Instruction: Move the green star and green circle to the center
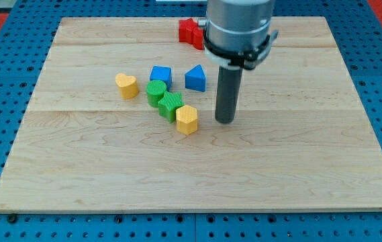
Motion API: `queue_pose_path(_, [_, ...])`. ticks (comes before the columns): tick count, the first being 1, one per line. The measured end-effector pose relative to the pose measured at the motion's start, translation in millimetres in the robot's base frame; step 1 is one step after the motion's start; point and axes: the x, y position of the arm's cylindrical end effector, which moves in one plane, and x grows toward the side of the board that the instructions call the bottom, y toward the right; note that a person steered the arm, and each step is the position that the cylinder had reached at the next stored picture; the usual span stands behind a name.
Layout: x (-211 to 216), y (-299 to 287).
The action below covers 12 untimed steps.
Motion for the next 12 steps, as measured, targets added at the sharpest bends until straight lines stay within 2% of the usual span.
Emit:
queue_pose_path(1, [-13,-46])
queue_pose_path(2, [-13,-67])
queue_pose_path(5, [0,-77])
queue_pose_path(8, [5,-140])
queue_pose_path(10, [40,-161])
queue_pose_path(11, [37,-226])
queue_pose_path(12, [21,-238])
